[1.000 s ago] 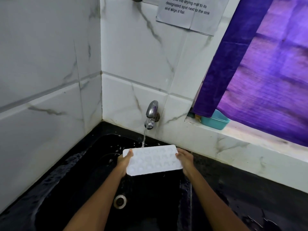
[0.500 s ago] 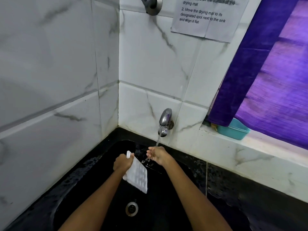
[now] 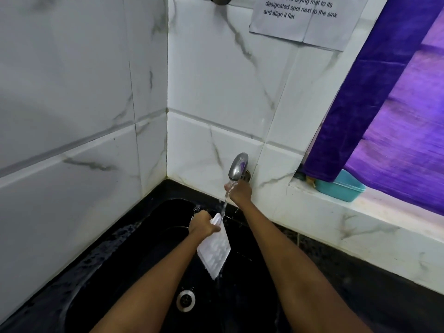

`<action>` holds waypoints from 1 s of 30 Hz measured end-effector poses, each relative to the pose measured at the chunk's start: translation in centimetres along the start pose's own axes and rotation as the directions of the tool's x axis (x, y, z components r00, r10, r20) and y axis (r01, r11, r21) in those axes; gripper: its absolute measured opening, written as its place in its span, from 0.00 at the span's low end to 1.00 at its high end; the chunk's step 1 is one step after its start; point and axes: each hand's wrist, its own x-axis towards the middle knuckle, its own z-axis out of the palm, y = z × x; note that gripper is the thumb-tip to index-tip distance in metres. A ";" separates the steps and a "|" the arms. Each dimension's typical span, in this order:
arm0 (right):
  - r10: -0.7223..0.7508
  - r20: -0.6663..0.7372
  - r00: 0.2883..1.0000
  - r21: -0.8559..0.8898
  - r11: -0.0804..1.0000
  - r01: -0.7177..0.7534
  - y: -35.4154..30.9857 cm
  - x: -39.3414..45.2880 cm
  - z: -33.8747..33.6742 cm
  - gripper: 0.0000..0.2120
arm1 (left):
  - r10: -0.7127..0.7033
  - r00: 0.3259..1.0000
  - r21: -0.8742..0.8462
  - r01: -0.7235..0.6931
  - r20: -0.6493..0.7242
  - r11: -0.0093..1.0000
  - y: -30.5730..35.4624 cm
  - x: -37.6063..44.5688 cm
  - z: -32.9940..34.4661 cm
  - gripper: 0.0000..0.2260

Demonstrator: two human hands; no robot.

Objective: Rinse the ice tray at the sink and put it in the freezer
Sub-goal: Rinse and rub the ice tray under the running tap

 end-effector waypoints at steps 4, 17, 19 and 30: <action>0.049 0.141 0.989 0.422 0.901 -0.105 1.4 0.0 -0.2 0.20 | 0.008 0.999 0.028 -0.010 0.052 1.000 -2.1 -0.1 -0.2 0.15; -0.331 0.580 0.744 -0.080 0.886 0.457 6.8 -13.1 2.1 0.19 | 0.067 0.920 0.119 -0.121 0.385 0.985 -0.8 -4.8 -1.4 0.39; -0.347 0.510 0.787 -0.177 0.853 0.491 7.7 -14.4 2.0 0.16 | 0.077 0.907 0.110 -0.134 0.415 0.985 -0.3 -5.7 -0.9 0.44; -0.381 0.181 0.907 0.115 0.924 0.365 12.5 -15.9 -3.8 0.11 | -0.102 0.972 -0.436 0.187 0.211 0.880 -5.1 -8.5 -0.6 0.25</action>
